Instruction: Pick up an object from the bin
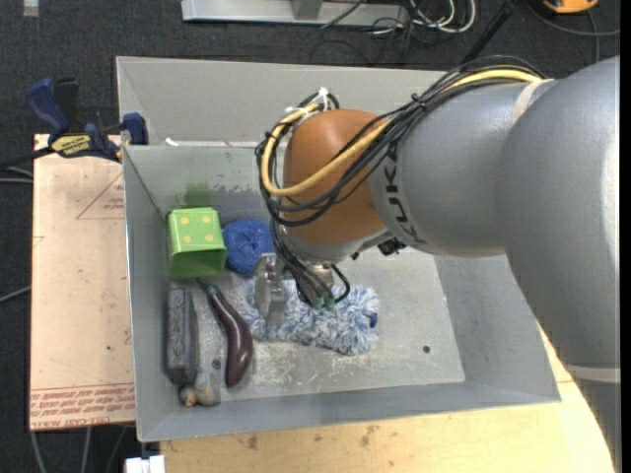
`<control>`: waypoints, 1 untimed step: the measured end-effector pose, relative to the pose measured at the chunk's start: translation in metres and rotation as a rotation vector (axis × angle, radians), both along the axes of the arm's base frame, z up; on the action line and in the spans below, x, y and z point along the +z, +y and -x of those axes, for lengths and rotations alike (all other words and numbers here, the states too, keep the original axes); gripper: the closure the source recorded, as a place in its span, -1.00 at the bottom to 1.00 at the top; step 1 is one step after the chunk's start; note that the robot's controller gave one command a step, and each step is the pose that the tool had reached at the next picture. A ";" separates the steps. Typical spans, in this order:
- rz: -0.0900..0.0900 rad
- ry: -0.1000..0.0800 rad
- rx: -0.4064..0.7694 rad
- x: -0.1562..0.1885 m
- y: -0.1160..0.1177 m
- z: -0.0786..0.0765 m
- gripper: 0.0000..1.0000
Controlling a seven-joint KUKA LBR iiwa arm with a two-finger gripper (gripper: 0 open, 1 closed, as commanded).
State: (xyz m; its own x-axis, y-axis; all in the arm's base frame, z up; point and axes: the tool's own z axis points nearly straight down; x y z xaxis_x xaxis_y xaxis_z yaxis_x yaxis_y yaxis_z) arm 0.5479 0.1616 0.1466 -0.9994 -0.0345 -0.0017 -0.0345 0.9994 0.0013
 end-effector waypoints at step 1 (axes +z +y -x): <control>0.000 -0.001 -0.013 0.018 0.021 -0.018 -1.00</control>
Offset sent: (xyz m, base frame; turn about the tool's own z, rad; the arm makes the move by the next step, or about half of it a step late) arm 0.0000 0.0000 0.0000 0.0000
